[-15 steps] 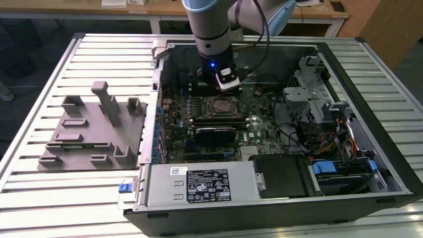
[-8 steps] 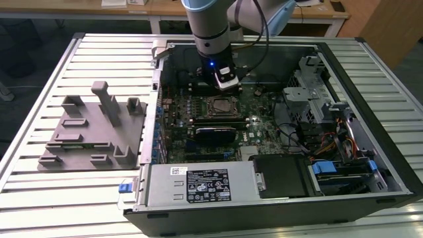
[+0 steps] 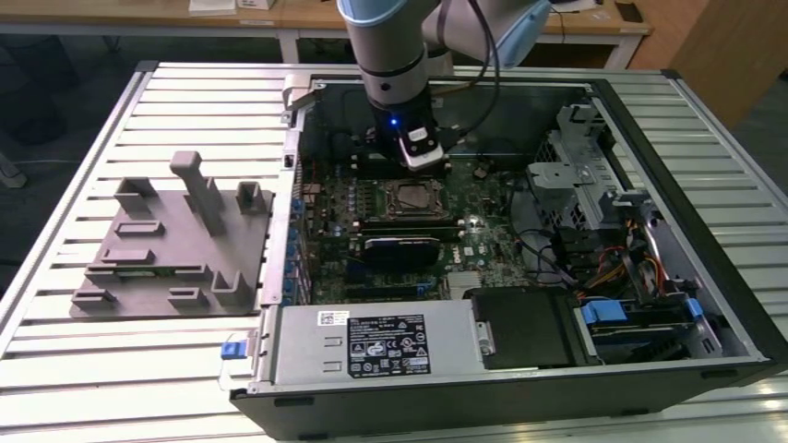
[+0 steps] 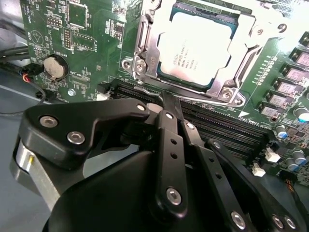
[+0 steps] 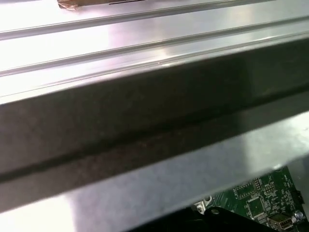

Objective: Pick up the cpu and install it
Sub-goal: 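Install the first cpu locking lever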

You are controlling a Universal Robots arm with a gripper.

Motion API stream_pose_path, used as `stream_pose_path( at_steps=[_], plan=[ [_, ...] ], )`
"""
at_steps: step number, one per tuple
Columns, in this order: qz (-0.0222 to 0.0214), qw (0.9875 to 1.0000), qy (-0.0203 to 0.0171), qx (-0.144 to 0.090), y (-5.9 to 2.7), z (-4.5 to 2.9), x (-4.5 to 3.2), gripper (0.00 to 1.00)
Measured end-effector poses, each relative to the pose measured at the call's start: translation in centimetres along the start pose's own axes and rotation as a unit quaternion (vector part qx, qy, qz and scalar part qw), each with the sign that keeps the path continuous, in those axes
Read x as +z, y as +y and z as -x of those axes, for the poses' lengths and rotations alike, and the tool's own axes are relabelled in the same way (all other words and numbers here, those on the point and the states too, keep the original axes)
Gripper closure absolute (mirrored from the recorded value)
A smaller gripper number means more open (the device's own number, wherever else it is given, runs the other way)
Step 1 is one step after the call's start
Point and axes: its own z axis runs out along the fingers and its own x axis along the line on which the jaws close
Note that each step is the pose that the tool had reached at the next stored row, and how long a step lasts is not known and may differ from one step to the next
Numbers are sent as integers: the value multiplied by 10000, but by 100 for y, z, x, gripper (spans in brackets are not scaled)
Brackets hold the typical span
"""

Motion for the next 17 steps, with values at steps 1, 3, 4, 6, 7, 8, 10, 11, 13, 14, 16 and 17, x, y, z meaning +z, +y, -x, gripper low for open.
stream_pose_path(
  at_steps=[1,3,4,6,7,8,10,11,13,14,16,17],
  plan=[
    [0,10000,0,0,-1,-1,7,89],
    [0,10000,0,2,-4,-4,18,89],
    [0,10000,-1,4,-5,-5,24,89],
    [-3,10000,-1,7,-8,-7,34,89],
    [-4,10000,-1,9,-9,-8,39,89],
    [-4,10000,-1,11,-11,-9,43,89],
    [-4,10000,-2,15,-14,-9,48,89],
    [-4,10000,-2,15,-14,-8,48,89],
    [-3,10000,-3,17,-15,-8,47,89],
    [-1,10000,-4,19,-14,-7,43,89],
    [2,10000,-7,24,-10,-3,30,89],
    [3,10000,-5,27,-8,-2,20,89]
  ],
)
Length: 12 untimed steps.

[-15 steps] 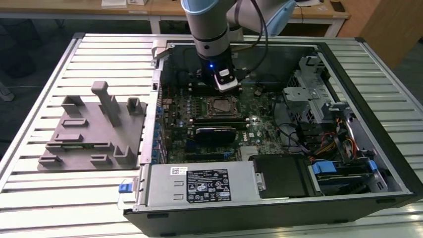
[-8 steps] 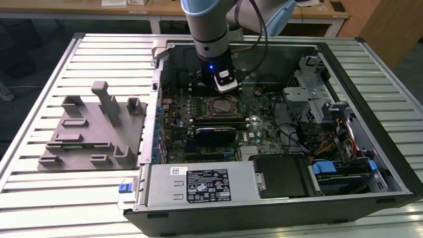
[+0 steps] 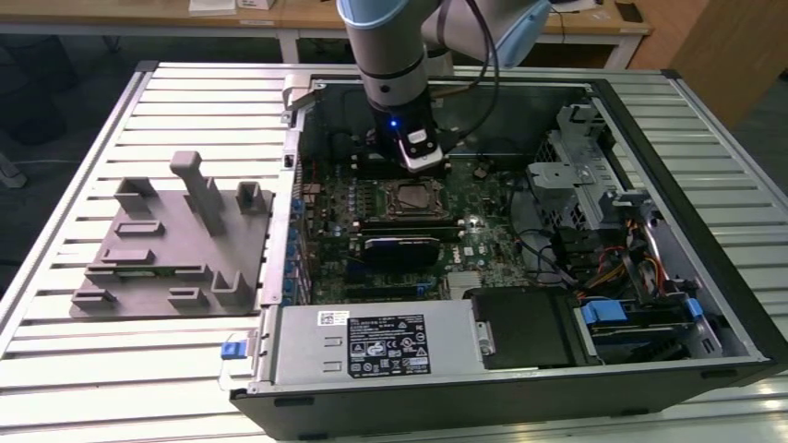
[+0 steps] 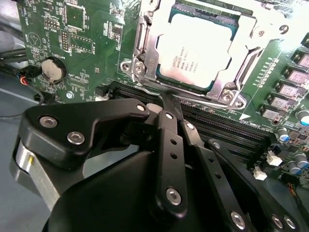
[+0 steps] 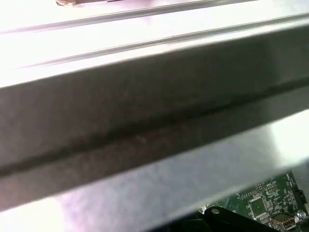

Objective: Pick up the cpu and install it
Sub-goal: 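Install the first cpu locking lever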

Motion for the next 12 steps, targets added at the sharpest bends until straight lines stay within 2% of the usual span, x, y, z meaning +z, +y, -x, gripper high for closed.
stream_pose_path(
  at_steps=[7,12],
  plan=[
    [63,10000,19,33,0,-4,-8,89],
    [68,10000,15,39,-1,-6,-8,89]
  ],
)
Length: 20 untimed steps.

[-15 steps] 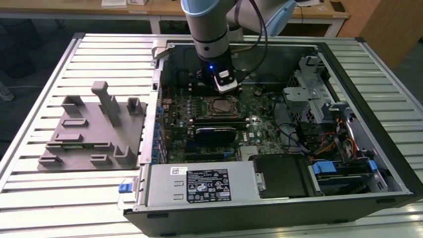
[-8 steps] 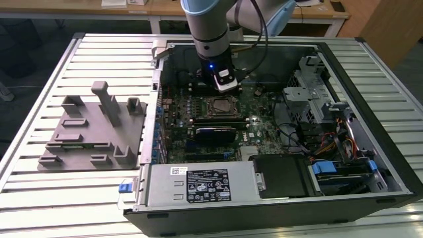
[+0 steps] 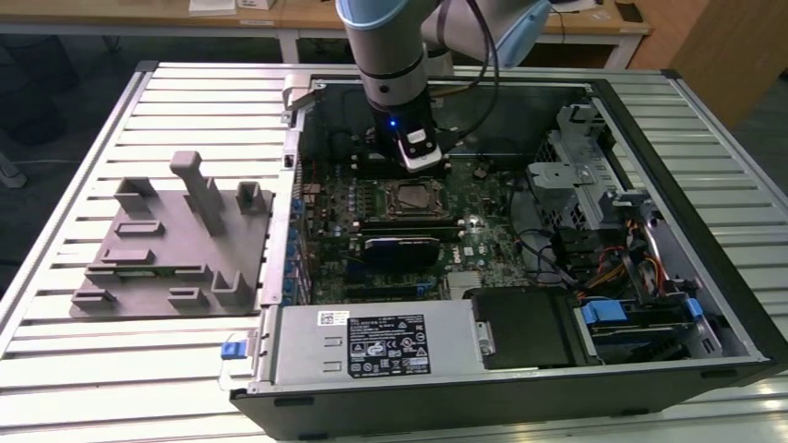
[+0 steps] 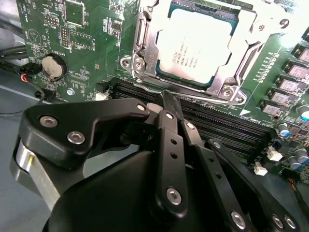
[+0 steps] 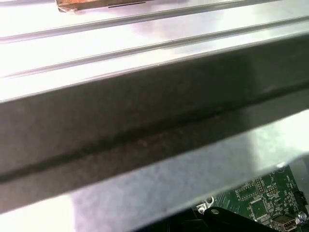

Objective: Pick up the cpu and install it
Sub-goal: 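Install the first cpu locking lever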

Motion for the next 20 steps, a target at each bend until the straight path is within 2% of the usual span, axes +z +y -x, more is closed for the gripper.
stream_pose_path(
  at_steps=[13,20],
  plan=[
    [-37,10000,-70,-22,-11,2,5,89],
    [-34,9999,-91,-25,-35,5,22,89]
  ],
)
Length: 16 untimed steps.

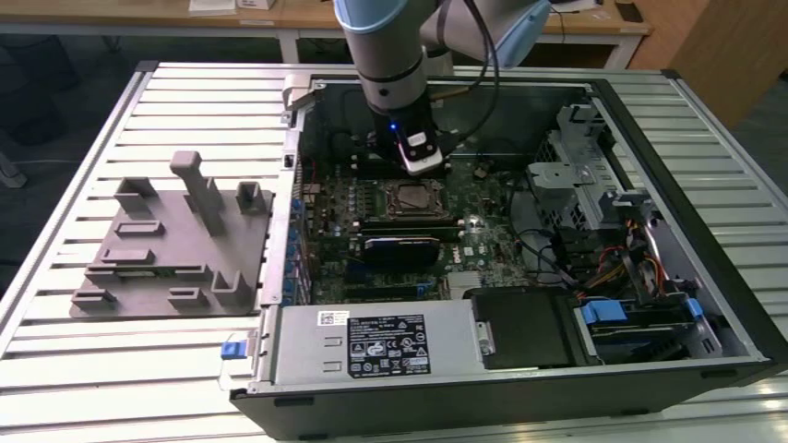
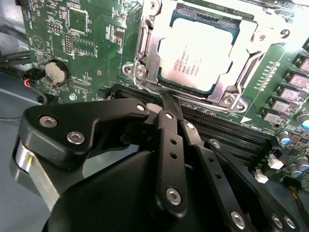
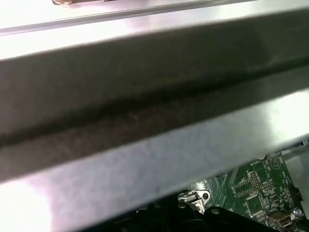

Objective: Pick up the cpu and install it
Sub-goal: 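Install the first cpu locking lever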

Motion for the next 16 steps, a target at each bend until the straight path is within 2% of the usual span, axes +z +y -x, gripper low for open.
stream_pose_path(
  at_steps=[6,12,16],
  plan=[
    [15,10000,4,3,-1,6,9,89],
    [17,10000,5,4,18,76,27,89],
    [79,10000,23,21,19,82,14,89]
  ],
)
